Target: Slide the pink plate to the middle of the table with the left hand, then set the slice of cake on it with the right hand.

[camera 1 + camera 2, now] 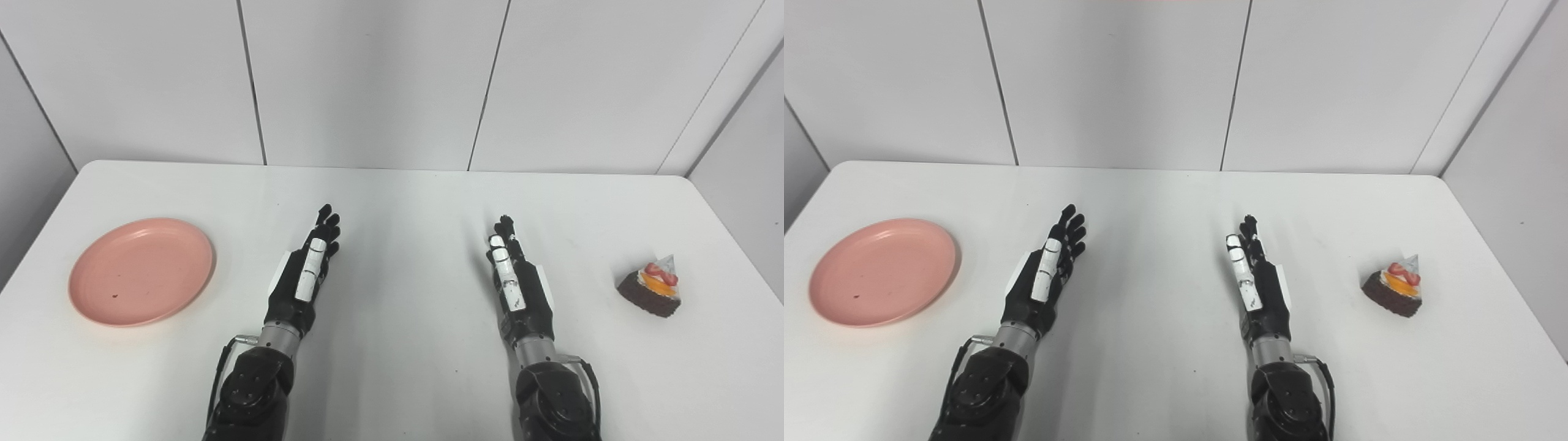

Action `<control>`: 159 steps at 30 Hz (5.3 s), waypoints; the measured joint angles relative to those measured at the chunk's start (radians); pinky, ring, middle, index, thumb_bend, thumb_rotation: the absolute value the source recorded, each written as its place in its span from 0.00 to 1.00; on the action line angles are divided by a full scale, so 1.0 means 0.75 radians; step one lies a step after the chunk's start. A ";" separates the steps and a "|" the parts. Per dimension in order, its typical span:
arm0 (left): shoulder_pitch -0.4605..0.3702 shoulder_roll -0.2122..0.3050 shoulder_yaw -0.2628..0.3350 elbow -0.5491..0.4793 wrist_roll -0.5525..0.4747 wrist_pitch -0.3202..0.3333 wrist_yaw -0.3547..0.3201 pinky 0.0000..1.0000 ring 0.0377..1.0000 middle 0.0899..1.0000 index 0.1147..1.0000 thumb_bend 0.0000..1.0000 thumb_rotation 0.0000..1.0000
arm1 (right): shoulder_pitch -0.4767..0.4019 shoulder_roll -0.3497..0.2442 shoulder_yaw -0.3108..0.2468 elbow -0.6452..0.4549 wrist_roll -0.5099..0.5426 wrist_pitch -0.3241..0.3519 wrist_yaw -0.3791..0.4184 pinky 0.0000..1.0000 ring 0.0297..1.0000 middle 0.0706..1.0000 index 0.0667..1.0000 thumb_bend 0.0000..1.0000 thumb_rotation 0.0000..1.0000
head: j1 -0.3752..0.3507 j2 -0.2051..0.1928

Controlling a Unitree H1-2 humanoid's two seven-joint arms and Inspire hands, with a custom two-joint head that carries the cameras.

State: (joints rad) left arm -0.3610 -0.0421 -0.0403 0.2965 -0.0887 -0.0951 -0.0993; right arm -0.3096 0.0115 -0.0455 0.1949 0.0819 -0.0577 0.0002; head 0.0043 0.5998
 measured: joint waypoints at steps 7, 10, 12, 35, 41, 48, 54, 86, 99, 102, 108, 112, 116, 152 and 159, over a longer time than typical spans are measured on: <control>-0.039 -0.030 0.013 0.077 0.050 -0.053 0.069 1.00 1.00 1.00 1.00 0.65 0.99 | 0.001 -0.033 -0.014 0.011 0.043 -0.006 0.033 1.00 1.00 1.00 1.00 0.58 0.83 | 0.313 -0.098; -0.108 -0.059 0.073 0.186 0.065 -0.161 0.170 0.99 1.00 1.00 1.00 0.70 1.00 | 0.003 -0.064 -0.020 0.034 0.058 -0.032 0.061 1.00 1.00 1.00 1.00 0.64 0.85 | 0.385 -0.127; -0.150 -0.053 0.082 0.241 0.065 -0.189 0.191 1.00 1.00 1.00 1.00 0.72 1.00 | 0.003 -0.082 -0.024 0.044 0.064 -0.049 0.075 1.00 1.00 1.00 1.00 0.64 0.84 | 0.452 -0.160; -0.209 0.218 0.318 0.139 0.169 -0.238 0.448 0.93 0.84 0.82 0.81 0.83 1.00 | 0.011 -0.123 -0.079 0.026 0.177 -0.059 0.140 1.00 1.00 1.00 1.00 0.39 0.80 | 0.645 -0.284; -0.209 0.268 0.426 0.128 0.170 -0.239 0.540 0.78 0.75 0.74 0.73 0.79 1.00 | 0.021 -0.110 -0.079 0.004 0.167 -0.059 0.125 1.00 1.00 1.00 1.00 0.37 0.80 | 0.645 -0.280; -0.210 0.367 0.525 0.147 0.181 -0.223 0.662 0.79 0.63 0.60 0.59 0.74 1.00 | 0.026 -0.108 -0.078 -0.048 0.174 -0.041 0.116 1.00 1.00 1.00 1.00 0.33 0.80 | 0.651 -0.276; -0.211 0.431 0.559 0.260 0.168 -0.224 0.700 0.73 0.62 0.59 0.58 0.75 1.00 | 0.026 -0.108 -0.078 -0.053 0.178 -0.031 0.113 1.00 1.00 1.00 1.00 0.33 0.80 | 0.657 -0.274; -0.189 0.600 0.493 0.464 -0.240 -0.043 0.074 0.90 0.86 0.82 0.79 0.86 1.00 | 0.034 -0.110 -0.069 -0.141 0.168 0.035 0.098 1.00 1.00 1.00 1.00 0.31 0.83 | 0.659 -0.264; -0.230 0.654 0.446 0.563 -0.388 -0.006 -0.189 0.94 0.91 0.88 0.86 0.90 1.00 | 0.037 -0.110 -0.068 -0.154 0.161 0.061 0.096 1.00 1.00 1.00 1.00 0.27 0.85 | 0.653 -0.256; -0.244 0.653 0.436 0.580 -0.404 -0.005 -0.218 0.92 0.90 0.88 0.87 0.90 1.00 | 0.037 -0.110 -0.068 -0.155 0.163 0.064 0.096 1.00 1.00 1.00 1.00 0.30 0.85 | 0.651 -0.256; -0.277 0.619 0.401 0.593 -0.442 0.040 -0.310 0.88 0.88 0.87 0.86 0.90 1.00 | 0.037 -0.109 -0.068 -0.161 0.162 0.068 0.094 1.00 1.00 1.00 1.00 0.31 0.84 | 0.645 -0.254; -0.323 0.531 0.372 0.598 -0.441 0.044 -0.351 0.86 0.85 0.84 0.83 0.90 1.00 | 0.036 -0.104 -0.067 -0.161 0.162 0.069 0.089 1.00 1.00 1.00 1.00 0.32 0.84 | 0.630 -0.248; -0.353 0.454 0.359 0.600 -0.436 0.043 -0.347 0.87 0.84 0.83 0.81 0.88 1.00 | 0.038 -0.103 -0.067 -0.173 0.157 0.070 0.084 1.00 1.00 1.00 1.00 0.28 0.86 | 0.620 -0.244; -0.179 0.167 0.267 0.138 -0.342 0.234 -0.092 0.91 0.91 0.90 0.89 0.83 1.00 | -0.022 -0.053 -0.049 0.060 0.050 -0.062 0.029 0.99 1.00 1.00 1.00 0.59 0.80 | 0.079 -0.090; -0.136 0.156 0.219 0.079 -0.326 0.247 -0.110 0.95 0.94 0.93 0.92 0.81 1.00 | -0.023 -0.013 -0.020 0.059 0.029 -0.073 0.025 1.00 0.99 0.98 0.98 0.60 0.78 | -0.083 -0.055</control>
State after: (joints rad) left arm -0.4631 0.0751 0.1239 0.3554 -0.3333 0.0902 -0.1816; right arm -0.3272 0.0021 -0.0607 0.2394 0.1039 -0.1126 0.0193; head -0.0580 0.5583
